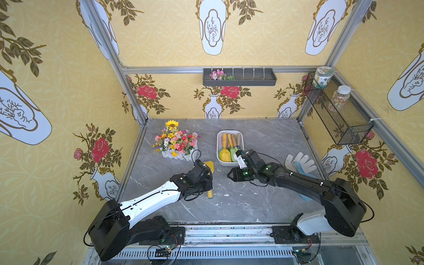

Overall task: Put the shovel into the storage box
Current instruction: Pick up the shovel from the center of the board, then adjust the shovel.

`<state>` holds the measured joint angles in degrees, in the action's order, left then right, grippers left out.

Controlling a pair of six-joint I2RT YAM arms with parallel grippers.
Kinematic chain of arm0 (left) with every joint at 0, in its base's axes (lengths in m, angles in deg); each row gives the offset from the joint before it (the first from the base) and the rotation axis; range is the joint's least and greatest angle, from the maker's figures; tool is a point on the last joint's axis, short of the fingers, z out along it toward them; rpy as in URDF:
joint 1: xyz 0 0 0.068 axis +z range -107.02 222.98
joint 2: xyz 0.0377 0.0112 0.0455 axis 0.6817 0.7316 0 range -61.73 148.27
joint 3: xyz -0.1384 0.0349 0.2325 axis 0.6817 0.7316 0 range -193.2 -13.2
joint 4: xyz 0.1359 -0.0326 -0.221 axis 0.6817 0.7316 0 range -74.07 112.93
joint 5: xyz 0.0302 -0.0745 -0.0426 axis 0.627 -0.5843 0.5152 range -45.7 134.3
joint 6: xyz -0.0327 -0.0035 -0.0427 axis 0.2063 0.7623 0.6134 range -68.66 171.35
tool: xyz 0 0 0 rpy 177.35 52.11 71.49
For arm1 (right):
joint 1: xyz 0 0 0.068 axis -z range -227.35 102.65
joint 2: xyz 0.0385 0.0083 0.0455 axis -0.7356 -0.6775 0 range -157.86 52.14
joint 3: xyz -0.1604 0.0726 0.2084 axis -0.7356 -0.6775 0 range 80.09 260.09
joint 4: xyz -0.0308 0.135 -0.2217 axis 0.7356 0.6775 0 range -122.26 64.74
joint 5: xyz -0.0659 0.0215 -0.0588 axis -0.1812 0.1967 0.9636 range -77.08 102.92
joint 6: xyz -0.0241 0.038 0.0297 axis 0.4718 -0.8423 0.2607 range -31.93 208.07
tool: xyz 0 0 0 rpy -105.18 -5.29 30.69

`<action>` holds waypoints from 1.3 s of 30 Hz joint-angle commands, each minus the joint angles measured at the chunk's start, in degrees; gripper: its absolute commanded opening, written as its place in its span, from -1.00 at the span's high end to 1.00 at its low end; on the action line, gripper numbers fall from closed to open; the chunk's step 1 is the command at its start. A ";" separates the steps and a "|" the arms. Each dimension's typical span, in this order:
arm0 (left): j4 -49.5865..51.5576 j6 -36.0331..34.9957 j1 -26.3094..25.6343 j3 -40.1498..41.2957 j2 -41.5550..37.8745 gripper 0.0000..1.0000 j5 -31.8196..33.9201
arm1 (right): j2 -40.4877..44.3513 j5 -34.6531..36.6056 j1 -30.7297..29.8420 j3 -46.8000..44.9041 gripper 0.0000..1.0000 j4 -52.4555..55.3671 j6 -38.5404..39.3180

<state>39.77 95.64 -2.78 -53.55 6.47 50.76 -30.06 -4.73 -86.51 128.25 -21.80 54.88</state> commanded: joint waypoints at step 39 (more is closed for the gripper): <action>-2.25 -29.18 -7.41 -15.25 6.62 0.92 -6.95 | 4.63 -39.16 21.80 -8.12 0.28 -39.30 -31.14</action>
<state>36.95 69.56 -10.12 -68.42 12.57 41.75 -25.20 -41.23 -64.74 120.43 -56.93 25.04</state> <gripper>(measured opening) 0.240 0.364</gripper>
